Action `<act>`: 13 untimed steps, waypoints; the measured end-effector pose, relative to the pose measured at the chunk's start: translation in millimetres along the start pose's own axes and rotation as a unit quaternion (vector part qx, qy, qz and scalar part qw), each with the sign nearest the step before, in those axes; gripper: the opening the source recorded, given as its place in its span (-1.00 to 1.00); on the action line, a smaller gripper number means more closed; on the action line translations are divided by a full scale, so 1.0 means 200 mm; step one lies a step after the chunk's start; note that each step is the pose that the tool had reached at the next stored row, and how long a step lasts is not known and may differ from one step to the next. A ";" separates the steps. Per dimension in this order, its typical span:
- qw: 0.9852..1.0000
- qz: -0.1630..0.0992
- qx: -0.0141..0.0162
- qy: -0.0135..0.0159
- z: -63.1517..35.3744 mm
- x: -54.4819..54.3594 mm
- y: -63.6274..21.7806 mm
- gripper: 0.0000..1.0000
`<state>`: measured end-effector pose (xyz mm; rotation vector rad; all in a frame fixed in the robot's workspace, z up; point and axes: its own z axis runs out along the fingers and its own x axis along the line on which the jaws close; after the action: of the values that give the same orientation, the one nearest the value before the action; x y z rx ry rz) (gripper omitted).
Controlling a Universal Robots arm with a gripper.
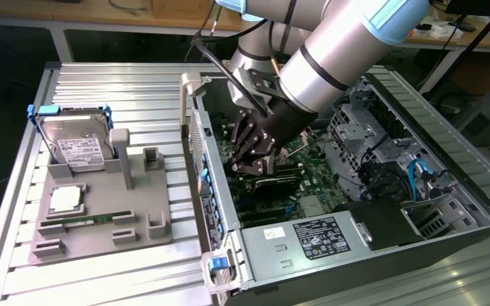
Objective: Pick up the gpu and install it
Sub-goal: 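Press down on the gpu until it lock into place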
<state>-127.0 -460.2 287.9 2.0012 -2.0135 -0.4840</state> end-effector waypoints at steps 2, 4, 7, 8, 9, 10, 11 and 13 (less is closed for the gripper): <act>1.000 0.000 -0.005 -0.001 -0.005 0.00 -0.013 -0.79; 1.000 0.000 -0.009 -0.002 -0.012 0.00 -0.029 -0.79; 1.000 -0.001 -0.018 -0.003 -0.018 0.00 -0.041 -0.79; 1.000 -0.001 -0.023 -0.004 -0.017 0.00 -0.042 -0.79; 1.000 0.000 -0.026 -0.004 -0.016 0.00 -0.043 -0.79; 1.000 0.000 -0.029 -0.004 -0.015 0.00 -0.045 -0.79; 0.999 0.000 -0.033 -0.004 -0.014 0.00 -0.045 -0.79; 0.999 0.000 -0.039 -0.004 -0.013 0.00 -0.046 -0.79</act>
<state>-117.7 -460.3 286.5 1.9563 -1.9686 -0.5631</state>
